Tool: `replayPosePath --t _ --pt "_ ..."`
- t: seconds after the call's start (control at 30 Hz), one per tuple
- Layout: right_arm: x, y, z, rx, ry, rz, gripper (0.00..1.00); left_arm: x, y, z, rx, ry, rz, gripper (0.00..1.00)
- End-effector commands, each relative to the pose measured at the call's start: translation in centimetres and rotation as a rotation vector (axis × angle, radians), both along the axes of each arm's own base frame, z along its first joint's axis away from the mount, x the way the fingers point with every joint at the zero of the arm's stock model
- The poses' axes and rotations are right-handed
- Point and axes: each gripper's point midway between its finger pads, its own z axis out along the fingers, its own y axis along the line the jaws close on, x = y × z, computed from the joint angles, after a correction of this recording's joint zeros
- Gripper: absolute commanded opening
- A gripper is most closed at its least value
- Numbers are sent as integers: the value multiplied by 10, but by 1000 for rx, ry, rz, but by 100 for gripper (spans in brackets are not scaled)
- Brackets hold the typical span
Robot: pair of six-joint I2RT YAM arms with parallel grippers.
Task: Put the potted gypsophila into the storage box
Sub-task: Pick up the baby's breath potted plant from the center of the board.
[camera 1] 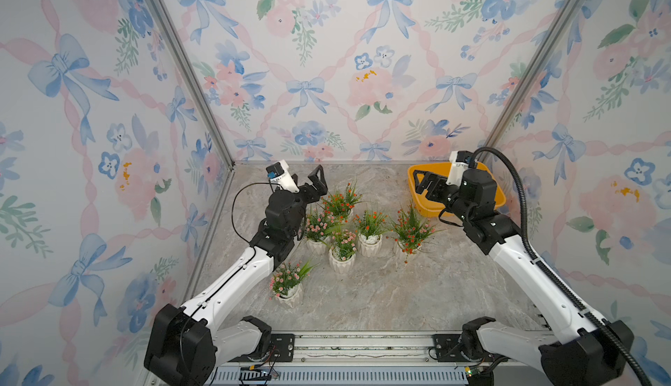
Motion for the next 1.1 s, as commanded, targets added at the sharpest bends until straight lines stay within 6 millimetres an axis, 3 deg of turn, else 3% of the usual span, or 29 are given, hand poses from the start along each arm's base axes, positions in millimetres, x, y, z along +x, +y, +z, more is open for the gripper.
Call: replayPosePath --t 0.0,0.1,0.17,0.23,0.37,0.43,0.53,0.67,0.8,0.93,1.07 --pt "-15 34 -22 96 201 27 97 -1 -44 -16 -100 127 -126 98" --pt "-17 64 -4 148 140 110 97 2 -72 -16 -78 127 -203 98" --pt "-14 70 6 184 118 139 97 5 -86 -14 -79 116 -260 98" --pt "-14 71 5 164 161 141 97 9 -100 -20 -70 134 -319 98" --pt "-8 87 1 165 195 214 97 10 -135 -8 2 82 -482 98" --pt "-3 85 -5 152 201 205 97 18 -138 -5 25 68 -492 98" --pt "3 60 -15 96 203 79 97 37 -116 -11 44 78 -374 98" --pt "4 11 -29 -36 204 -136 97 47 -83 -7 151 32 -181 98" --pt "-4 -19 -40 -73 242 -274 97 55 -82 -8 219 24 -207 98" --pt "-31 -51 -59 -134 310 -405 97 63 -88 -9 213 27 -243 98" --pt "-75 -98 -74 -219 394 -562 97 71 -93 -11 197 37 -239 98"
